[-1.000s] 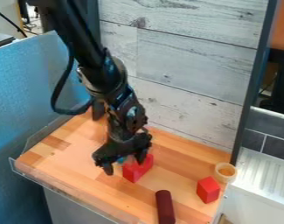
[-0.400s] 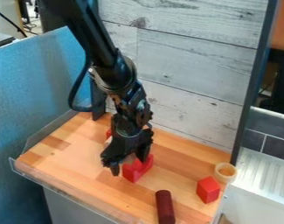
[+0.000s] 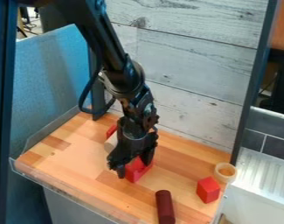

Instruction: Move the red arch to the top

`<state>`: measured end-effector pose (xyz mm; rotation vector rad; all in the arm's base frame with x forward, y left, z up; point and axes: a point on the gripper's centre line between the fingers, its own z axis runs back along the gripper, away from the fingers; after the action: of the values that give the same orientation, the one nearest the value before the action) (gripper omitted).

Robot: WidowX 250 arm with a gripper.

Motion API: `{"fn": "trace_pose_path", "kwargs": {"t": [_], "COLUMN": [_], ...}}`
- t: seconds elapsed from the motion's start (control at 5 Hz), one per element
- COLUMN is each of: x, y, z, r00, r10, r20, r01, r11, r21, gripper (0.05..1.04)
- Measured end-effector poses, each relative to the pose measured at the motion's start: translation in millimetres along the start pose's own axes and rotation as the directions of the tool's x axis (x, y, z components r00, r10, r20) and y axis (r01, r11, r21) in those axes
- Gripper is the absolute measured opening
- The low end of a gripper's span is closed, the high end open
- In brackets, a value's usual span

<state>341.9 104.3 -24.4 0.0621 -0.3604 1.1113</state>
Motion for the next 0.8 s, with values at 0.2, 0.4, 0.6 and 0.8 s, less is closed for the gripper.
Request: {"fn": "trace_pose_path", "kwargs": {"t": [0.2,0.4,0.6,0.8], "x": [-1,-2,-6,-12], "y": [4,3,4,3], "z": [-3,-2,-3,1], "r00": [1.000,0.999,0.995,0.984], "r10": [-0.003,-0.036,-0.096,-0.177], "r20": [-0.014,-0.020,-0.024,-0.018], "r01": [0.004,0.037,0.097,0.177], "r11": [0.999,0.999,0.995,0.984], "r21": [0.036,0.034,0.016,-0.006], "gripper": [0.667,0.343,0.172,0.155]}}
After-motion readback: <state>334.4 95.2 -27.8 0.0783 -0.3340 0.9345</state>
